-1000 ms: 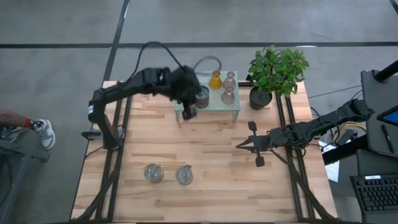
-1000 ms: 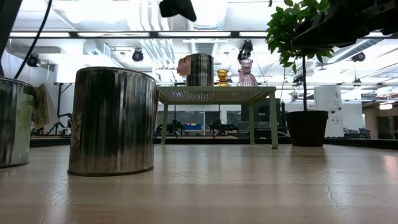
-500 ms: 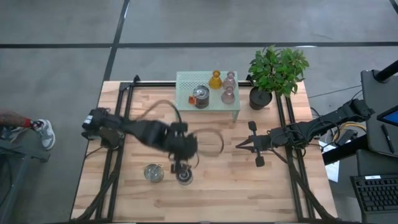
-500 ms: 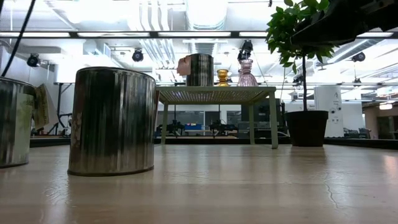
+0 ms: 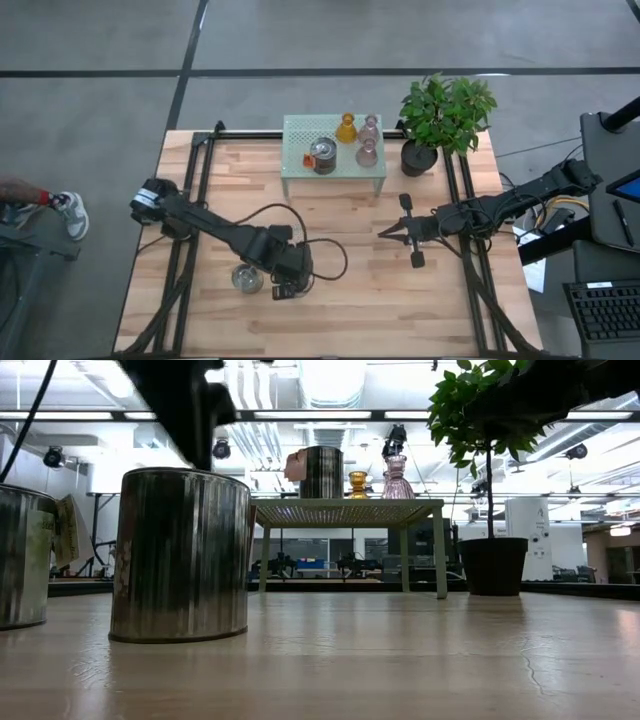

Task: Pick & Place candle stick holders
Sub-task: Put the right scented candle can on the shelf

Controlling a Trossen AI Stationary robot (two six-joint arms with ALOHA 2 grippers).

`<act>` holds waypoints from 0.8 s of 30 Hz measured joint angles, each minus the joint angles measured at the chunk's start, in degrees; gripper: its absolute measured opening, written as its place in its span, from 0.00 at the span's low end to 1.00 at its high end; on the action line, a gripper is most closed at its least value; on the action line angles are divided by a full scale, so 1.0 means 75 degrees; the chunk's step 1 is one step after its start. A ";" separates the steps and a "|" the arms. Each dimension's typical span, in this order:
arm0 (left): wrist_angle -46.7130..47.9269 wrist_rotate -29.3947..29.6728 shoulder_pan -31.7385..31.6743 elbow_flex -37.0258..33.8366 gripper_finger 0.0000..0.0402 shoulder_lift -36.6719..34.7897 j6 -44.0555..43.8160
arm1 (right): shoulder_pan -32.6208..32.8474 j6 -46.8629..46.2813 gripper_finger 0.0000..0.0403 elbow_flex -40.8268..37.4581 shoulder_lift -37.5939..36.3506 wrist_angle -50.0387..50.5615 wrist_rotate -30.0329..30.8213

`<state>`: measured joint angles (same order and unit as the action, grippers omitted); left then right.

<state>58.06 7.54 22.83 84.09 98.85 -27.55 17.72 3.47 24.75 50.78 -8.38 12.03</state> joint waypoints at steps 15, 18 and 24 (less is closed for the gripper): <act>-0.0533 -0.0123 -0.0032 -0.0632 0.34 -0.0012 -0.0273 | 0.0000 0.0014 0.02 0.0000 0.0000 0.0000 -0.0002; -0.0554 -0.0121 -0.0032 -0.0632 0.32 -0.0012 -0.0252 | 0.0000 0.0014 0.02 -0.0003 0.0000 0.0000 -0.0003; -0.1112 -0.0144 -0.0063 -0.1008 0.27 -0.0025 -0.0214 | 0.0000 -0.0009 0.02 -0.0003 0.0000 0.0000 -0.0003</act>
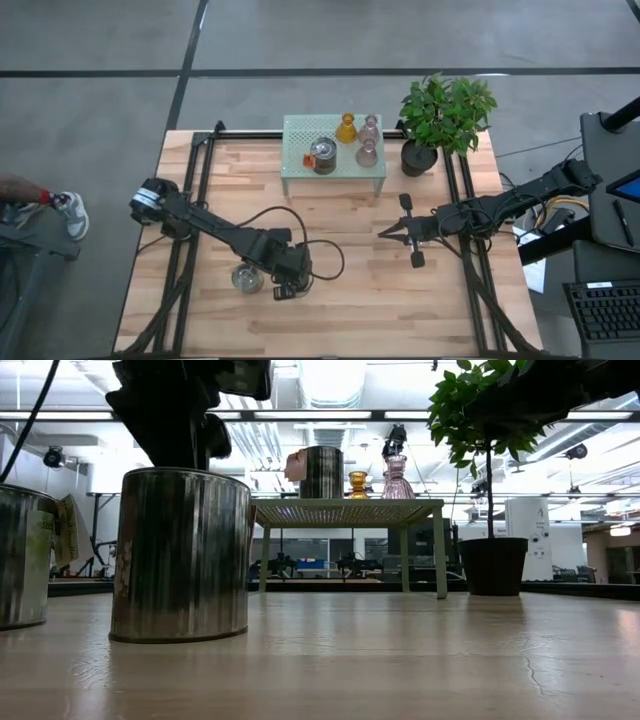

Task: Pick & Place candle stick holders
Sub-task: Put the right scented candle can on the shelf

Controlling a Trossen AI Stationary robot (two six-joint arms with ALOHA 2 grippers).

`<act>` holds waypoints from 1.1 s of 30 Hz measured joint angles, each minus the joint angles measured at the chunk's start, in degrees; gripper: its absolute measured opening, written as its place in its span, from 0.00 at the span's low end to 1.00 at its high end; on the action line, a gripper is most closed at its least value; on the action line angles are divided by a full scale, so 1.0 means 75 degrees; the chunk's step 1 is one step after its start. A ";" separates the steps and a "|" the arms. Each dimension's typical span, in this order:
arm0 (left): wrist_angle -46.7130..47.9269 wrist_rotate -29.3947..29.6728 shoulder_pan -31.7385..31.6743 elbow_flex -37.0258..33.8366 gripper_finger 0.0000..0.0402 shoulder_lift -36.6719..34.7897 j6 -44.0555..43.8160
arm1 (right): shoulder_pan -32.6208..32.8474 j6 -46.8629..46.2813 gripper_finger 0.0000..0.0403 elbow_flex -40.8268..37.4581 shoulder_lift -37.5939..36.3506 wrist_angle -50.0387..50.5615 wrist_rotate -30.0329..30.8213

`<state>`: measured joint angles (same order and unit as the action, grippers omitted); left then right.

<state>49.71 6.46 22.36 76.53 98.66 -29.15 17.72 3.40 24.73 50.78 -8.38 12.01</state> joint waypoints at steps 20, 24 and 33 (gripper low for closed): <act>-0.0121 -0.0056 -0.0187 -0.0071 0.01 -0.0034 0.0961 | 0.0002 0.0003 0.02 -0.0015 0.0000 0.0002 0.0000; 0.0067 -0.0063 -0.0275 0.0128 0.01 -0.0029 0.1194 | 0.0000 0.0003 0.02 -0.0015 0.0000 0.0003 0.0000; 0.1125 0.0172 -0.0537 0.0965 0.00 -0.0063 0.1674 | 0.0001 0.0020 0.02 -0.0015 0.0000 0.0003 0.0000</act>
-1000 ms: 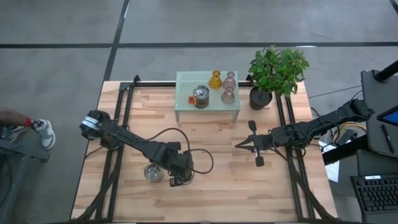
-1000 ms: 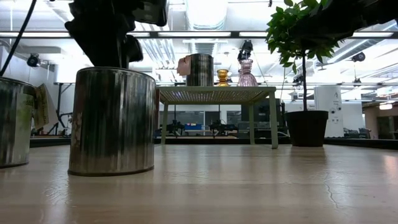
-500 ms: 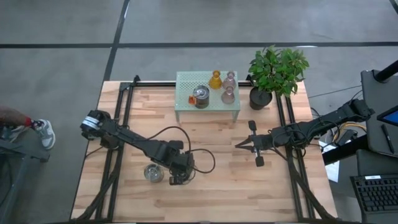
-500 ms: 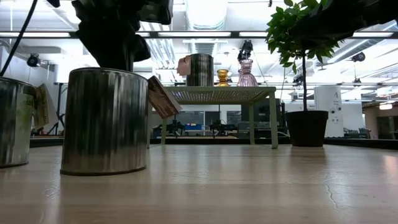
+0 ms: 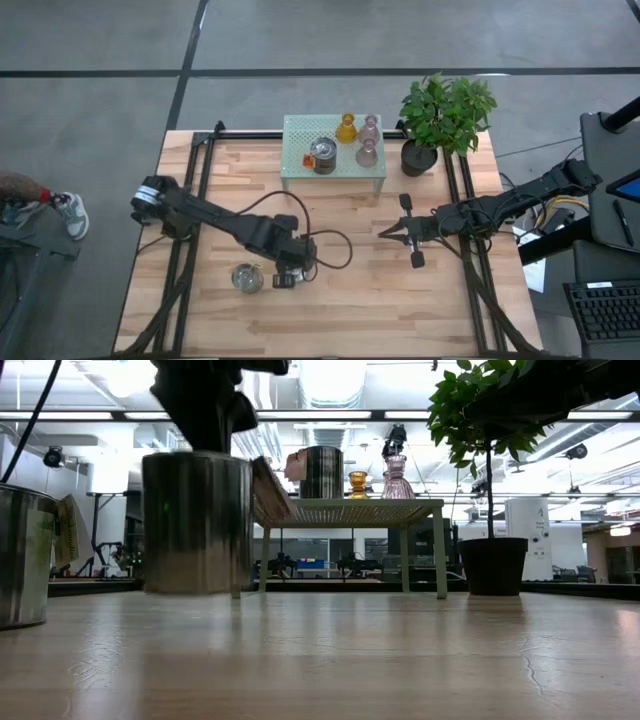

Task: Pick & Place candle stick holders
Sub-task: Put the right scented candle can on the shelf

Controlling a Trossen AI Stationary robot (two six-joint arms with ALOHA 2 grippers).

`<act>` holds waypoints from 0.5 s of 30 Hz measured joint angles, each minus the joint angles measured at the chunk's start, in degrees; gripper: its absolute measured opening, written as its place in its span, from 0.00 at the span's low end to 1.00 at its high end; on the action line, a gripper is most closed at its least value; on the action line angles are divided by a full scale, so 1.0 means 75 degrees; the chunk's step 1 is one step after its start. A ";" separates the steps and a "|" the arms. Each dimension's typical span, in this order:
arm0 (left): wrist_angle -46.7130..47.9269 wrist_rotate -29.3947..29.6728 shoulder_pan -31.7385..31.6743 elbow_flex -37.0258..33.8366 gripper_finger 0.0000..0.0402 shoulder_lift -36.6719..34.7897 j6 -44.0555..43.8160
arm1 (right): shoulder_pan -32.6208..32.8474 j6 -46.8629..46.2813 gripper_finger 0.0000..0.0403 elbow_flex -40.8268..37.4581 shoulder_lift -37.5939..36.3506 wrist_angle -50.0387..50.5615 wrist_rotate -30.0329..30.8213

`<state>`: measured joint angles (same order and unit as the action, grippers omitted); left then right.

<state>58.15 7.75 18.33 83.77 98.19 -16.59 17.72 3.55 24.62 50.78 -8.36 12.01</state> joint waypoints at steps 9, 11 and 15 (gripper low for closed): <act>0.1165 0.0737 -0.0460 0.0806 0.00 -0.0465 0.0443 | -0.0001 -0.0020 0.02 0.0000 0.0000 0.0002 -0.0003; 0.1250 0.0926 -0.0622 0.0856 0.00 -0.0696 0.0538 | 0.0002 -0.0020 0.02 0.0000 0.0000 0.0006 -0.0003; 0.1279 0.1253 -0.1067 0.0868 0.00 -0.1297 0.0729 | 0.0002 -0.0020 0.02 -0.0010 0.0000 0.0009 -0.0005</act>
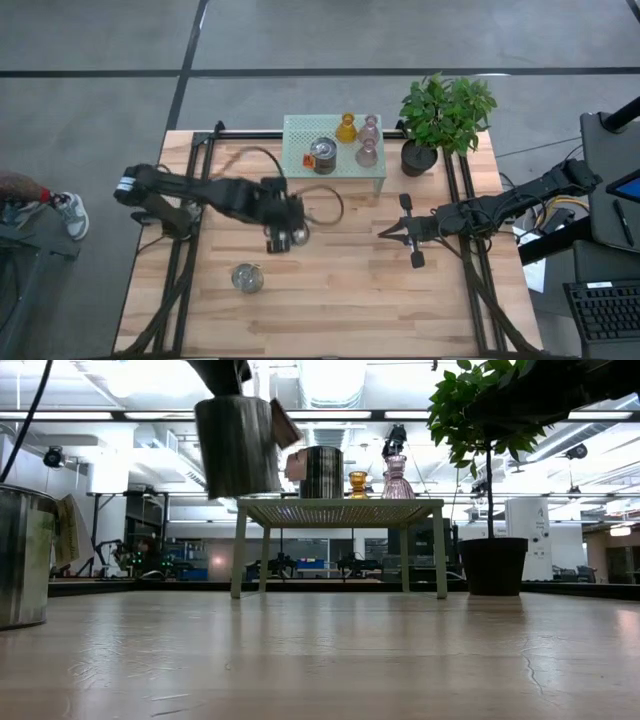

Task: Pick & Place candle stick holders
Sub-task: Put the right scented candle can on the shelf

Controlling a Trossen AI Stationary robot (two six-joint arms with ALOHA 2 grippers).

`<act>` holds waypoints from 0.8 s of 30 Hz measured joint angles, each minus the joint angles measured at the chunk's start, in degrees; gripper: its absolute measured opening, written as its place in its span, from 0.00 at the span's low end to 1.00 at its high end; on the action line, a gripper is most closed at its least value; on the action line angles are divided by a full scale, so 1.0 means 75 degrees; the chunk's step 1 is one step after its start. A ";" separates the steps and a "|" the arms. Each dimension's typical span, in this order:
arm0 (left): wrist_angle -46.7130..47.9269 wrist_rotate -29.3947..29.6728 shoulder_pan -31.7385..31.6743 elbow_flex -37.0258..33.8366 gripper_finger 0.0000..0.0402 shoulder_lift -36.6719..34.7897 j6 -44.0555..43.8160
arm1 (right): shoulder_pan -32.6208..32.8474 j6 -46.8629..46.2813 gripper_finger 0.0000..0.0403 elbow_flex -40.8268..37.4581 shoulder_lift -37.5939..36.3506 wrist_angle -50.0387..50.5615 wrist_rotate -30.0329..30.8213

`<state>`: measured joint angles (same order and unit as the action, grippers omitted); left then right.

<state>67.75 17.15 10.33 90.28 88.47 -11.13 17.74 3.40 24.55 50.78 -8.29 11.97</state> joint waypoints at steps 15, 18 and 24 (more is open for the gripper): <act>0.0450 0.0603 -0.2844 0.0302 0.00 -0.1298 0.0153 | -0.0003 0.0090 0.02 -0.0005 -0.0003 -0.0015 0.0003; 0.0379 0.0629 -0.3557 0.0596 0.00 -0.1176 0.0072 | -0.0003 0.0090 0.02 -0.0005 -0.0003 -0.0039 0.0005; 0.0302 0.0413 -0.5019 0.1369 0.00 -0.0676 -0.0317 | -0.0003 0.0140 0.02 -0.0005 -0.0003 -0.0068 0.0006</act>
<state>70.01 20.25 -27.31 100.55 83.40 -13.51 17.72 4.45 24.51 50.76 -8.81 12.02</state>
